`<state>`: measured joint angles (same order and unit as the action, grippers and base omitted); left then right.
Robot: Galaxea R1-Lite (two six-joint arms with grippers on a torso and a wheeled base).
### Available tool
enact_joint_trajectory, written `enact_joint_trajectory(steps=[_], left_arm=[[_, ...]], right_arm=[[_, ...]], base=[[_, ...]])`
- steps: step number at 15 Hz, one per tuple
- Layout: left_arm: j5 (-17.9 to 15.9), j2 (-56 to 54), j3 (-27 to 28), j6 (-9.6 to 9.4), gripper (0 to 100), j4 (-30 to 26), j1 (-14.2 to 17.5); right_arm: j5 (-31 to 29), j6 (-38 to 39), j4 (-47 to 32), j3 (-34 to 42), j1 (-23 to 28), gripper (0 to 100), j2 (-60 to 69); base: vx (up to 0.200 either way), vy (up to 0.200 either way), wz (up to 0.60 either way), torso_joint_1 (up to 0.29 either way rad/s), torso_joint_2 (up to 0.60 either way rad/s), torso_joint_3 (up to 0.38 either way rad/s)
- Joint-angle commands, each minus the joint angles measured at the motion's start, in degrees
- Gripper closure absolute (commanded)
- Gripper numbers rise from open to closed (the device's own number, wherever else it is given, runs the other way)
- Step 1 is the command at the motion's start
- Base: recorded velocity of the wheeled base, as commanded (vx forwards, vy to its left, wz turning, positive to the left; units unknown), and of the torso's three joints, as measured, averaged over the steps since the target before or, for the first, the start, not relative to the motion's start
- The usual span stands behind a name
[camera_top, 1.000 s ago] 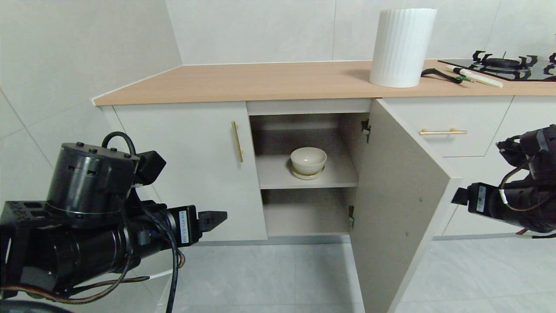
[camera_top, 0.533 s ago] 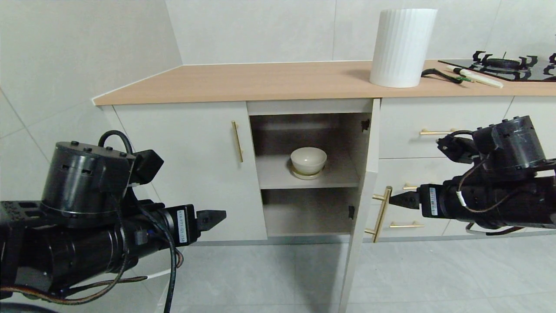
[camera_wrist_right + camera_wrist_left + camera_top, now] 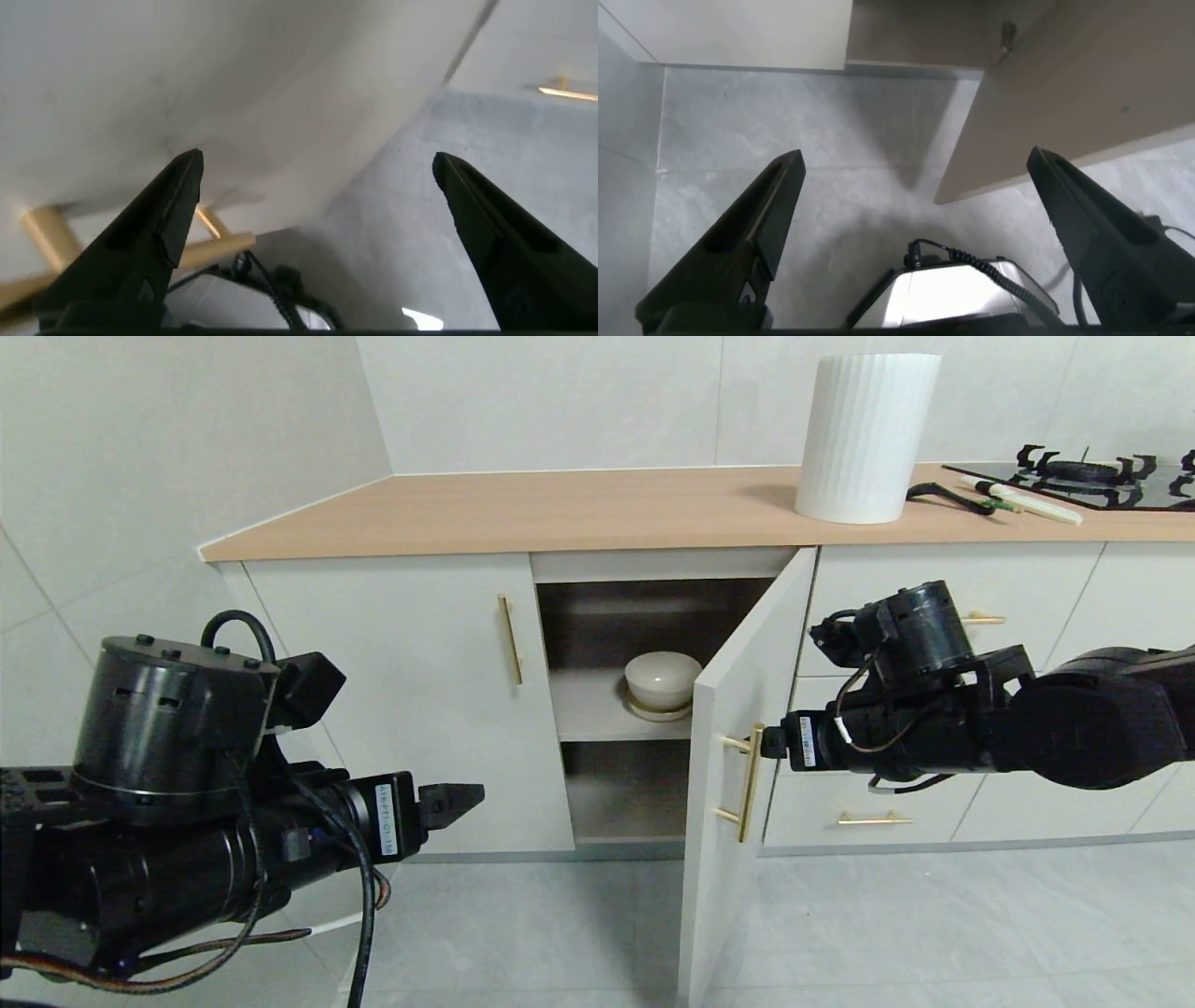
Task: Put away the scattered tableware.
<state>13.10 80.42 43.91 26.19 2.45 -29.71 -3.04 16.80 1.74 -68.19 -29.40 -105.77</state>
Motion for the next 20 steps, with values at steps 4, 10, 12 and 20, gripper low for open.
enact_joint_trajectory(steps=[4,10,12,20], left_arm=[[0.08,-0.27,-0.14,0.01,0,0.01,-0.17],[0.34,0.09,-0.14,0.01,0,0.01,-0.53],[0.43,-0.18,-0.23,-1.31,0,-0.08,-0.44],[1.40,0.09,-0.23,-1.58,0,0.01,-0.44]], right_arm=[[-0.39,0.34,1.33,-0.45,-0.22,0,-5.59],[-0.66,1.75,7.75,0.08,-0.22,0,-8.49],[-0.74,2.89,10.65,0.17,-0.22,0,-9.20],[-0.92,7.20,14.69,-0.01,-1.71,0,-10.87]], base=[[0.000,0.000,0.00,0.000,0.00,0.000],[0.000,0.000,0.00,0.000,0.00,0.000],[0.000,0.000,0.00,0.000,0.00,0.000],[0.175,0.000,0.00,0.001,0.01,0.005]])
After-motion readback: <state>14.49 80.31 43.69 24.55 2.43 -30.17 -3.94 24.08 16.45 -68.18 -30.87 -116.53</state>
